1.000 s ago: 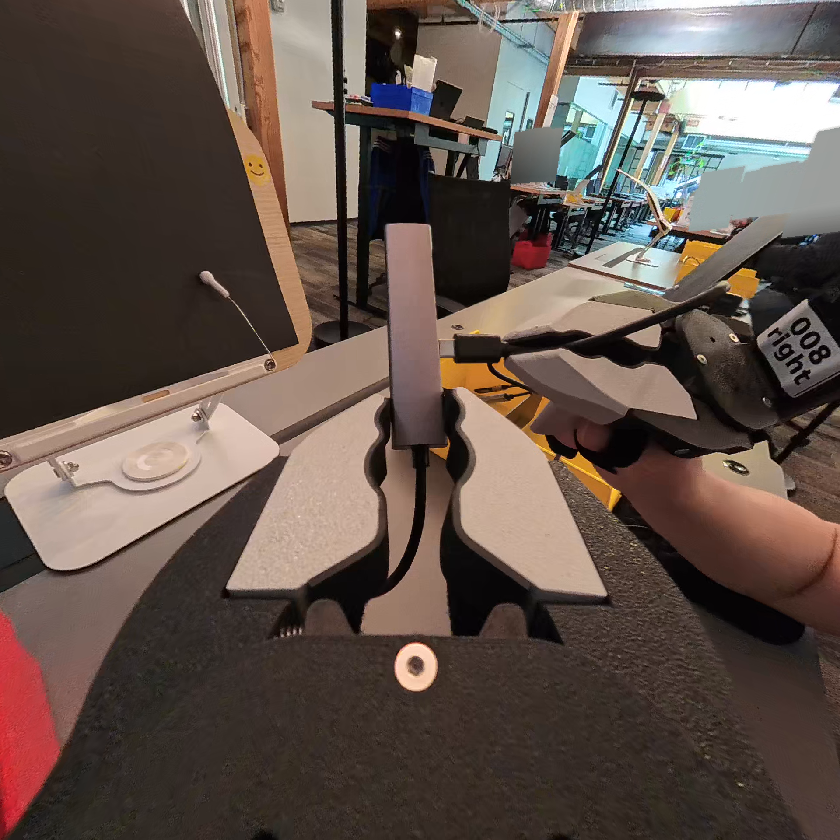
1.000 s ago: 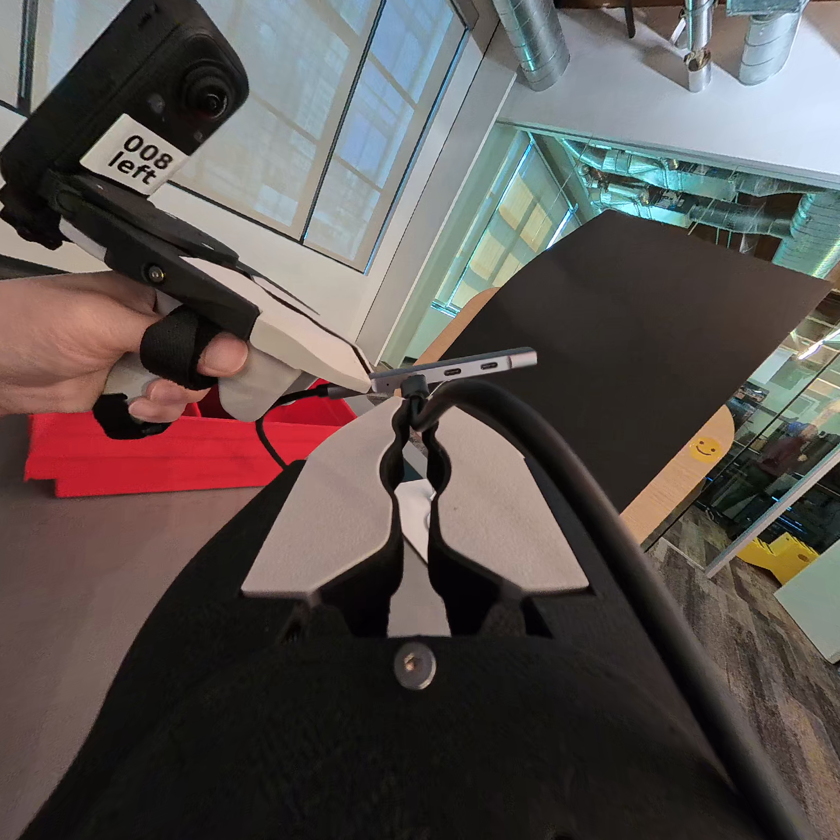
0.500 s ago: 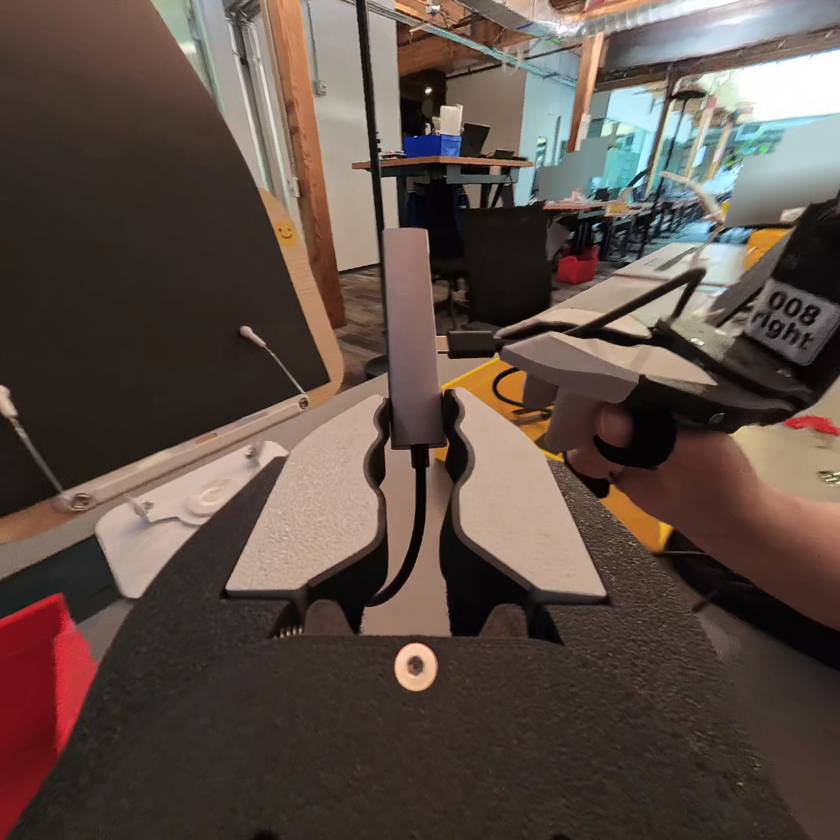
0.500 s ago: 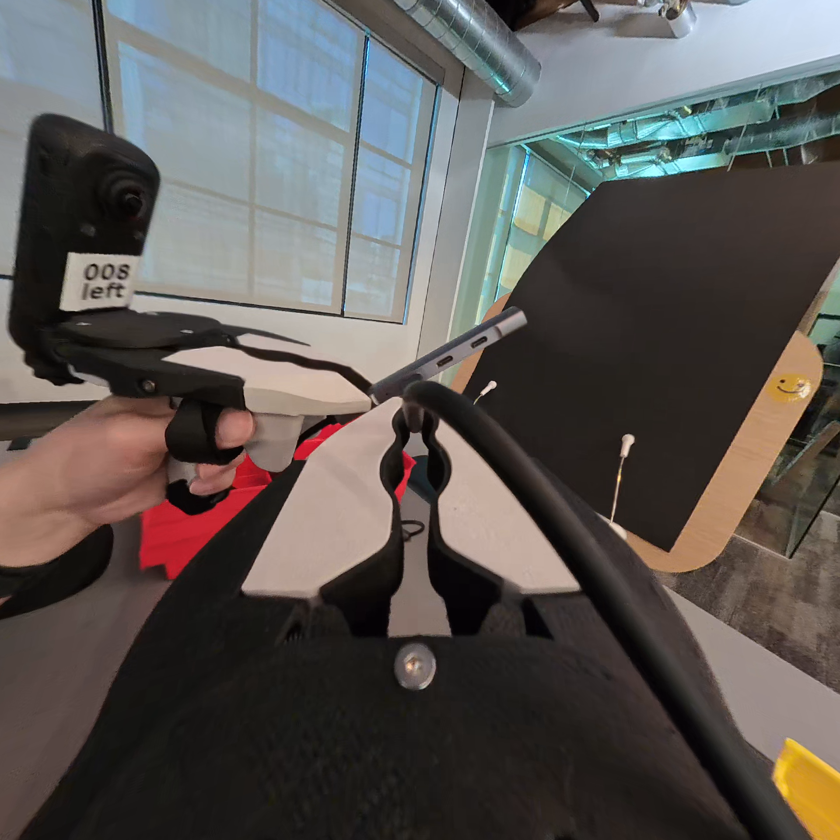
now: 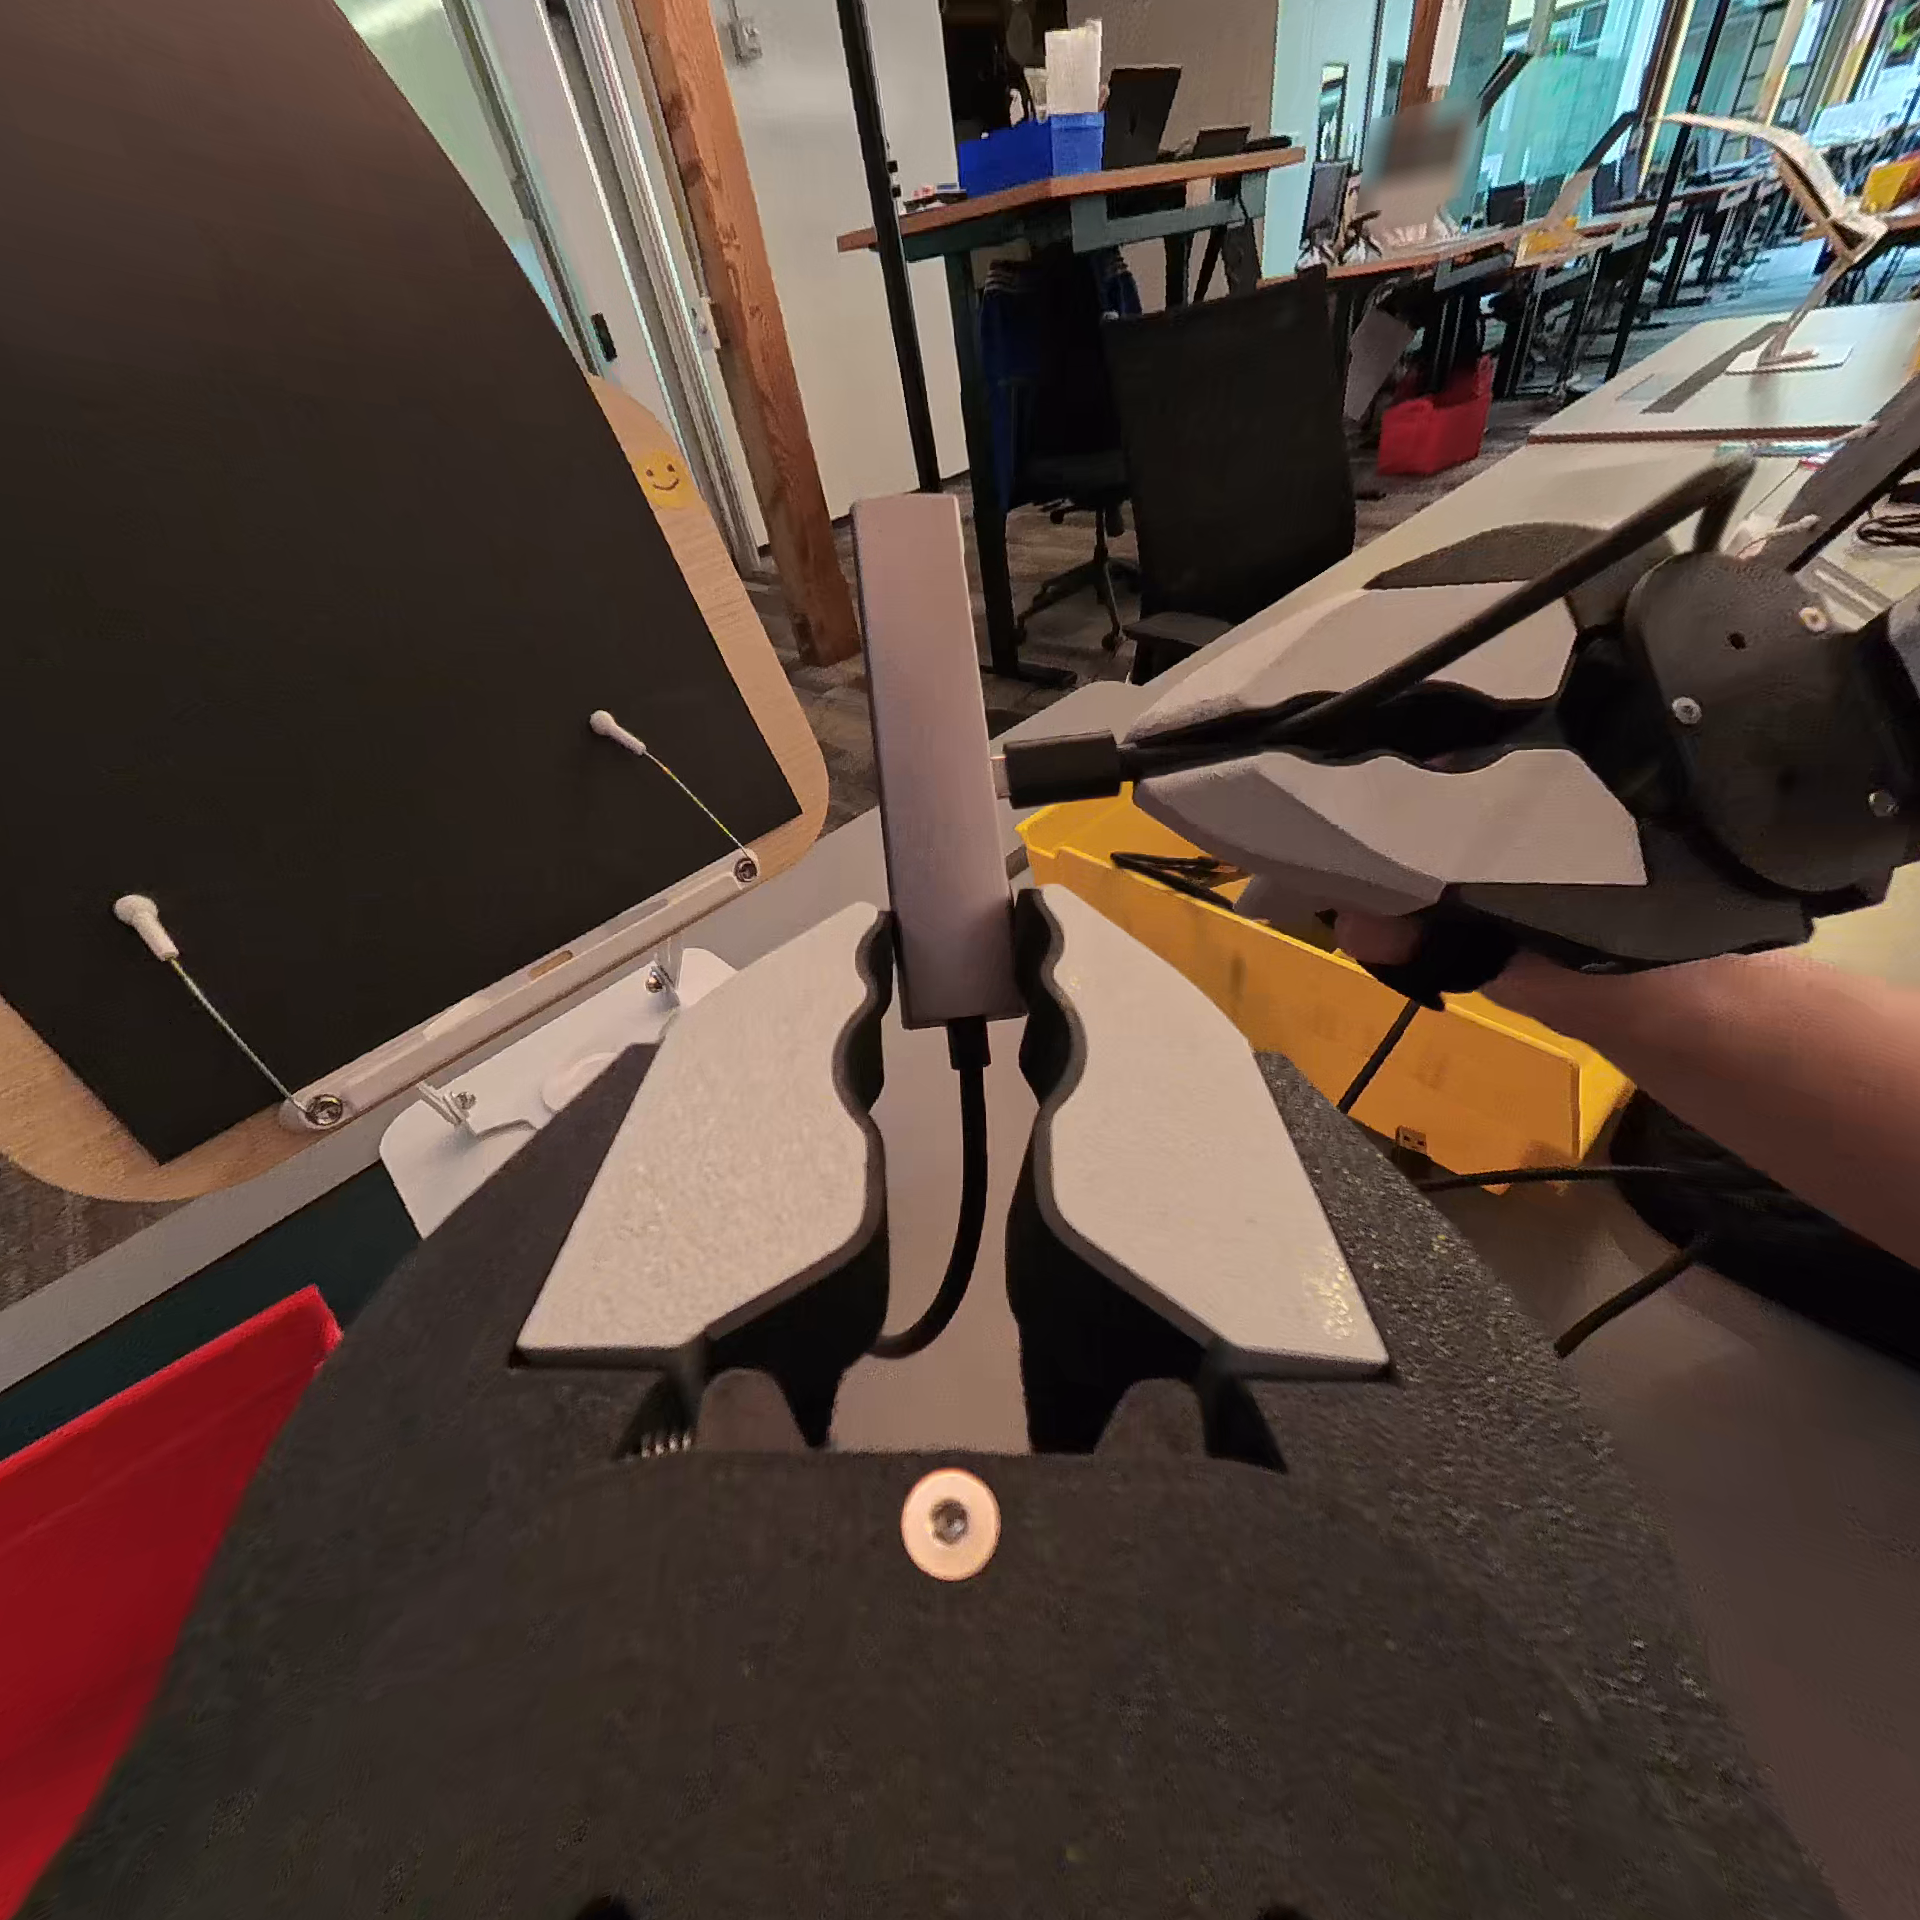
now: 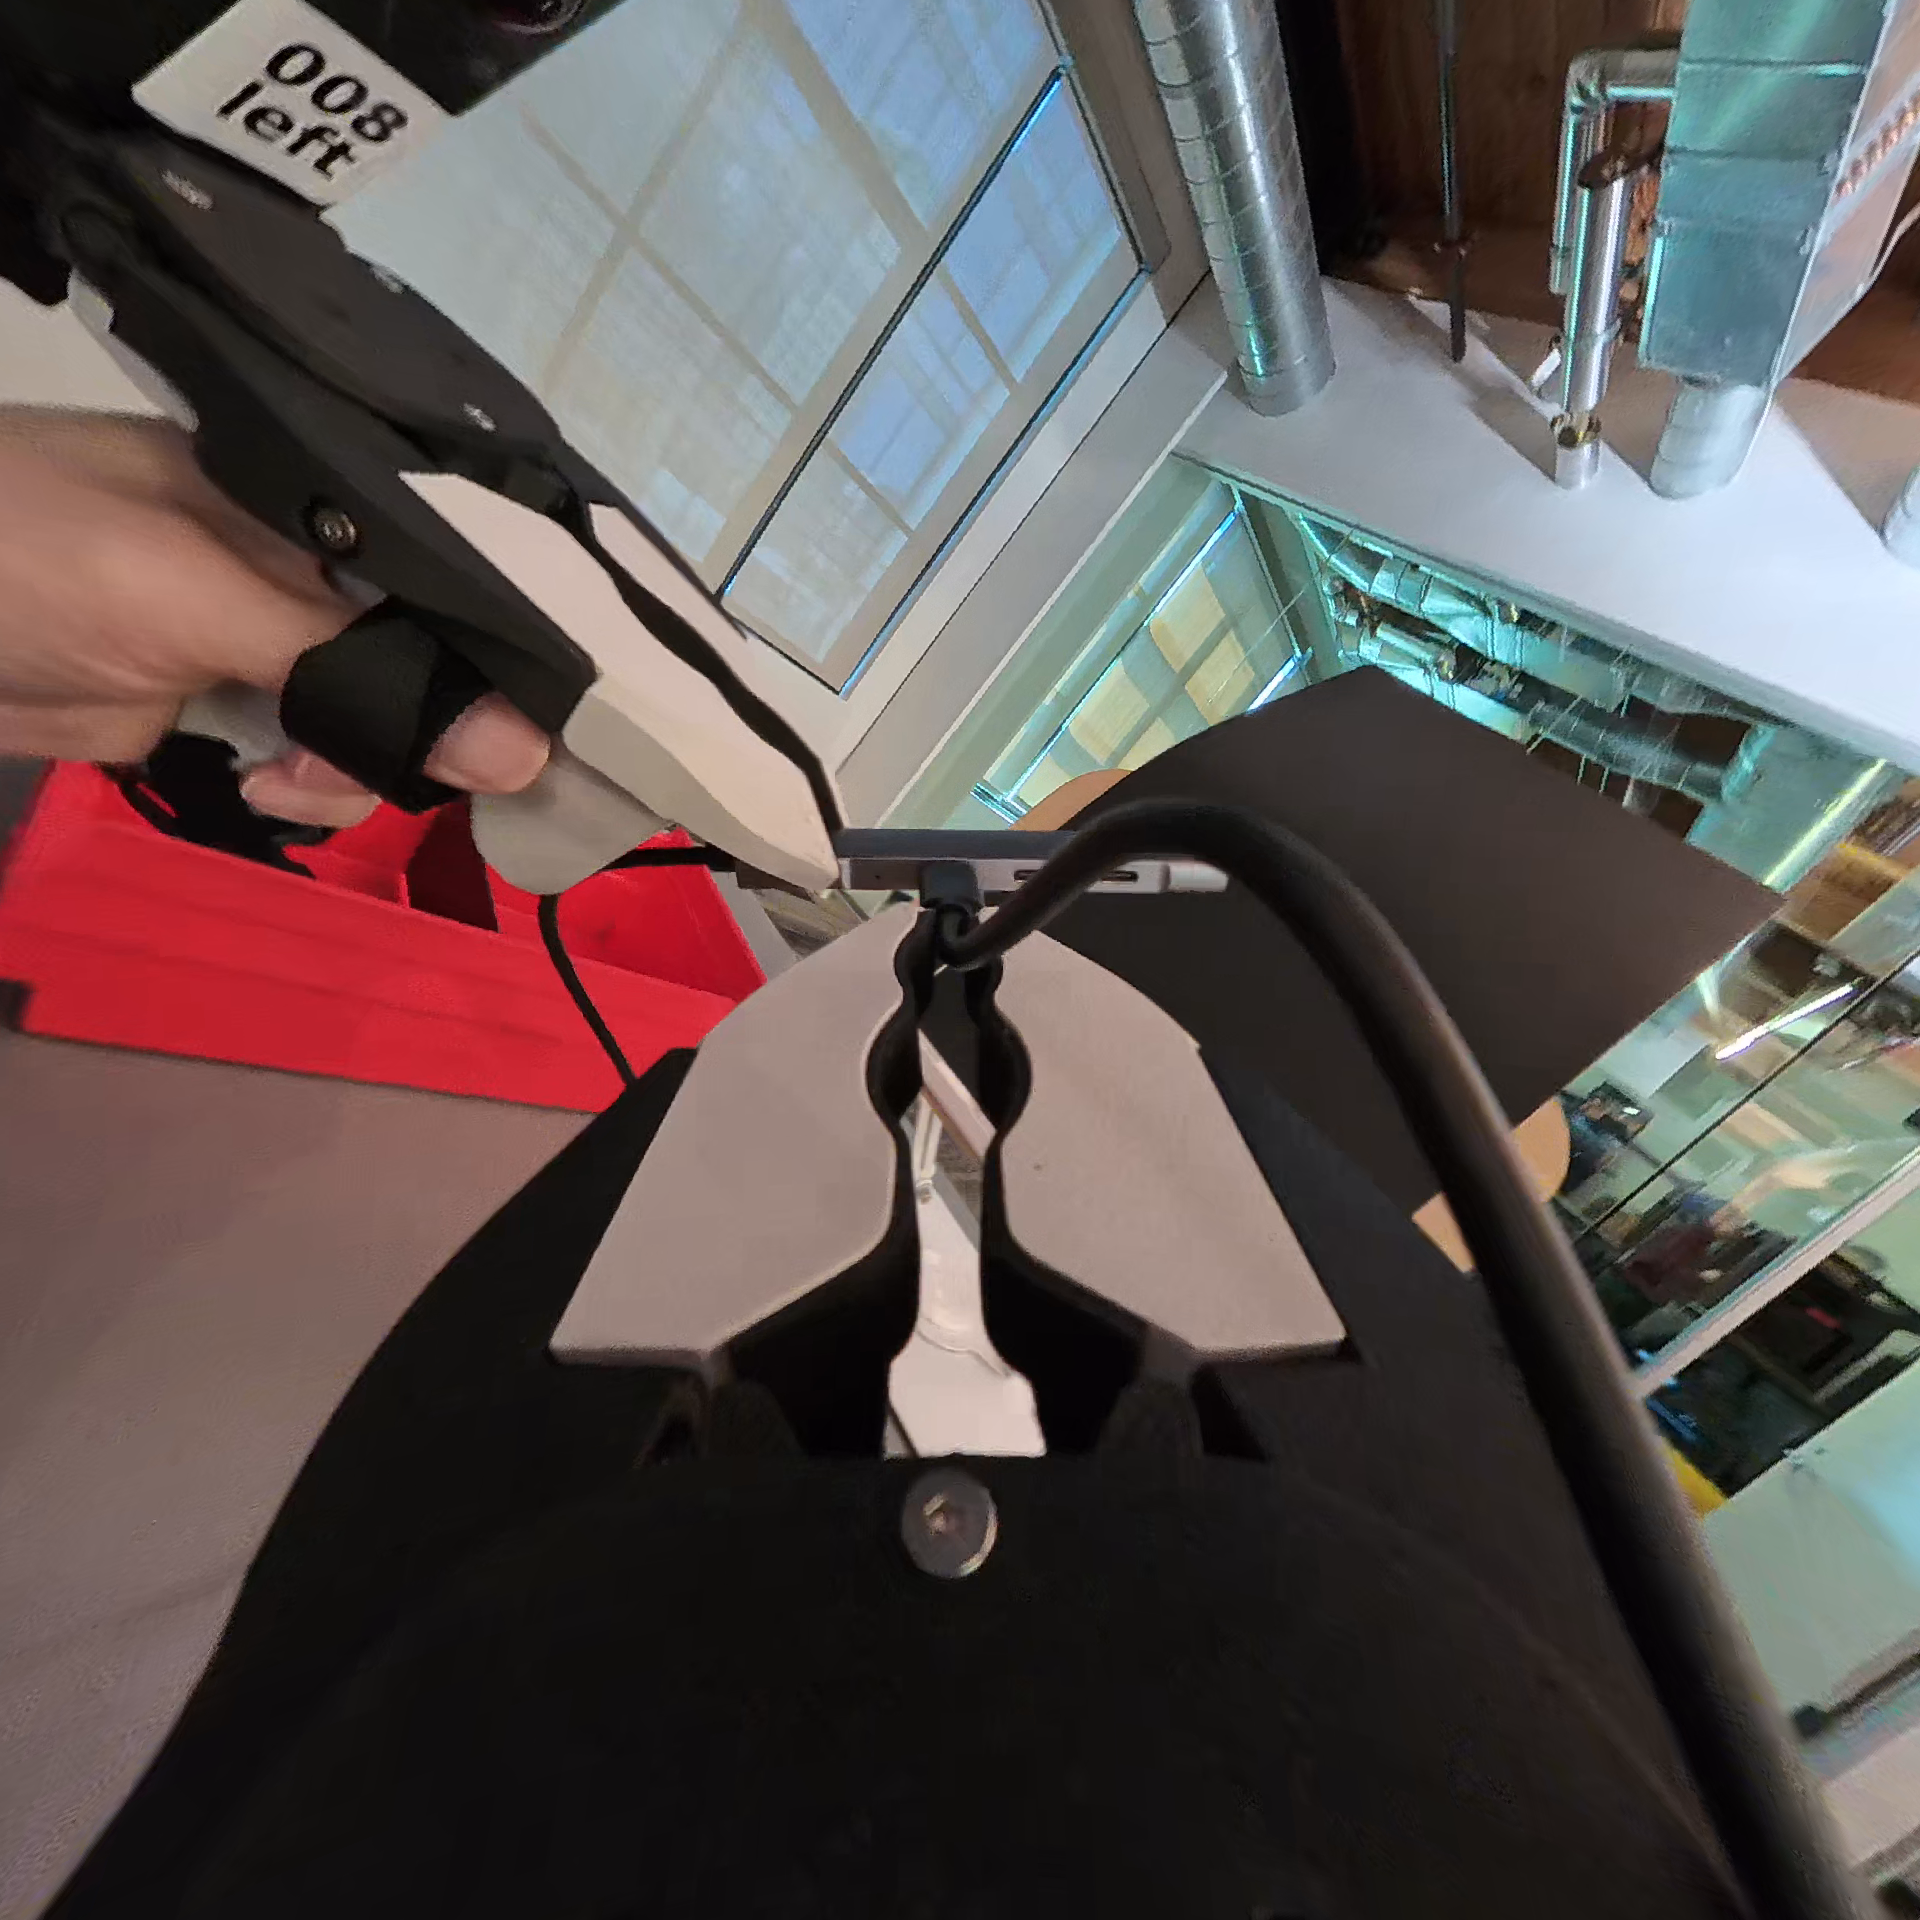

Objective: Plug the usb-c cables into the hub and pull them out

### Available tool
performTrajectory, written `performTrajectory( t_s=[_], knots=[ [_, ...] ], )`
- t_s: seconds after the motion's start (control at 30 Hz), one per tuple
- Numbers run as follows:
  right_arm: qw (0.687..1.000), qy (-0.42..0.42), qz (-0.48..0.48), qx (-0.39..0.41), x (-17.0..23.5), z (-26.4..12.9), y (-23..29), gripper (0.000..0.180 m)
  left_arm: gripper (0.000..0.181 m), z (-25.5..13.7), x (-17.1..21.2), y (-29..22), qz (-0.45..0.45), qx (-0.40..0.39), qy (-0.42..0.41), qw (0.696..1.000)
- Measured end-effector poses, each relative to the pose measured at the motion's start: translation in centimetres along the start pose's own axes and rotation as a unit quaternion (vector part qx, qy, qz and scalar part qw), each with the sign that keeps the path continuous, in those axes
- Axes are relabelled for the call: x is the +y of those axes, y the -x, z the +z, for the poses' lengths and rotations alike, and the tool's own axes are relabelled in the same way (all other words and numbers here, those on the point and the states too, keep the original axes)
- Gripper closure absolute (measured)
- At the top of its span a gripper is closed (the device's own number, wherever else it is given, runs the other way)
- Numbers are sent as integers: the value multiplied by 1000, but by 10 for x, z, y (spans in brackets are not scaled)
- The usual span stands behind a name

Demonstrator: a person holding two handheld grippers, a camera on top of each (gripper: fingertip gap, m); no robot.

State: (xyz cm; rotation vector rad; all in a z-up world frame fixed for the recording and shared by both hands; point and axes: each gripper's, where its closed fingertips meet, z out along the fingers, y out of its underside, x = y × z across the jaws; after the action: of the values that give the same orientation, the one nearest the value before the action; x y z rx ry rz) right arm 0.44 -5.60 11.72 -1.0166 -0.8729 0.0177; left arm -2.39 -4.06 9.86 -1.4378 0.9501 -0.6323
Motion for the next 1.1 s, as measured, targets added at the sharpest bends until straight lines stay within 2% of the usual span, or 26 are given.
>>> performTrajectory(
  t_s=[0.27,0.63,0.93,1.1],
  knots=[
    [999,17,-47,0,3,-2,3,175,159,0,3,-1,-4,10,14,1000],
    [989,-89,-91,70,-37,-20,0,175,159,-12,-24,-22,10,54,-55,997],
    [986,-103,-118,59,-47,-23,6,175,157,-18,-35,-30,23,78,-103,991],
    [989,-108,-96,39,-44,-22,8,175,157,-16,-31,-29,57,81,-114,989]
  ],
)
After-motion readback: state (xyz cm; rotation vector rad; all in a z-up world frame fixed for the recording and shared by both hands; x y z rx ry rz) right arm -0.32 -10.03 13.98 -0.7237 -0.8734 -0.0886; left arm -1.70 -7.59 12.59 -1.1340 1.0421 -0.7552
